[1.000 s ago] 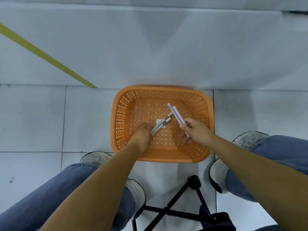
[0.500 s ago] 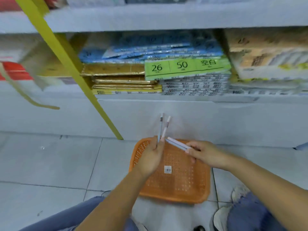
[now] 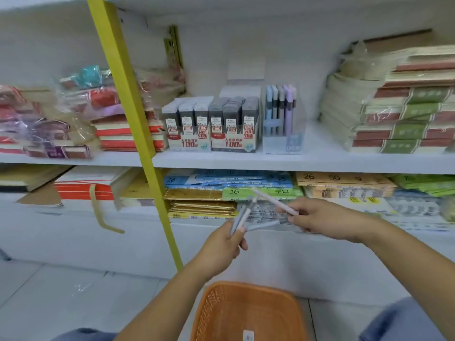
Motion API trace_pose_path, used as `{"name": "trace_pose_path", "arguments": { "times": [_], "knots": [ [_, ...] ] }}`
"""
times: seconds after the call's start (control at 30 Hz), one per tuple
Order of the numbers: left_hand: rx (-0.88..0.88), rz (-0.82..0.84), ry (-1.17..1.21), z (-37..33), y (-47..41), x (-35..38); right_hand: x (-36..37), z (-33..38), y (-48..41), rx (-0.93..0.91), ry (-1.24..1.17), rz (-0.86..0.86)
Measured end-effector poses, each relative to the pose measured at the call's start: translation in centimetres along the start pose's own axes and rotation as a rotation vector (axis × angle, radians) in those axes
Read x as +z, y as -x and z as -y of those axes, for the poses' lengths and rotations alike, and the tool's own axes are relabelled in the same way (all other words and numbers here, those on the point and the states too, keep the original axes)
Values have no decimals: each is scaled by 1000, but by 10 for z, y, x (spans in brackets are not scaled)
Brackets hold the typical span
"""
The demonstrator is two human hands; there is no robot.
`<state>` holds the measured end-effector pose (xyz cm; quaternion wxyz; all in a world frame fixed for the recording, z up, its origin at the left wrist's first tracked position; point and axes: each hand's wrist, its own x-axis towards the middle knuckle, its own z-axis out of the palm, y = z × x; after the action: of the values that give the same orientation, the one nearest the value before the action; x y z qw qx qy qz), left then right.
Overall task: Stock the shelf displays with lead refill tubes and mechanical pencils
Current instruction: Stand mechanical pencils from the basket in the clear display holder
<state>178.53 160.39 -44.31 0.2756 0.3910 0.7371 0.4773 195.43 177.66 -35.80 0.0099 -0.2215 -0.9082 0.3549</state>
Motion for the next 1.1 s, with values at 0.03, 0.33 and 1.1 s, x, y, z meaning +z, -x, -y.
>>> {"name": "trace_pose_path", "arguments": {
  "times": [0.03,0.33,1.1],
  "knots": [
    [-1,-5,-3,-4,2,-1,-6,3,3,-17,-17,-31],
    [175,-237,13,-58,-9,-21,-61,33,2,-191,-295,-511],
    [410,-601,53,-136,-112,-63,-172,64,-60,-256,100,-700]
  ]
}}
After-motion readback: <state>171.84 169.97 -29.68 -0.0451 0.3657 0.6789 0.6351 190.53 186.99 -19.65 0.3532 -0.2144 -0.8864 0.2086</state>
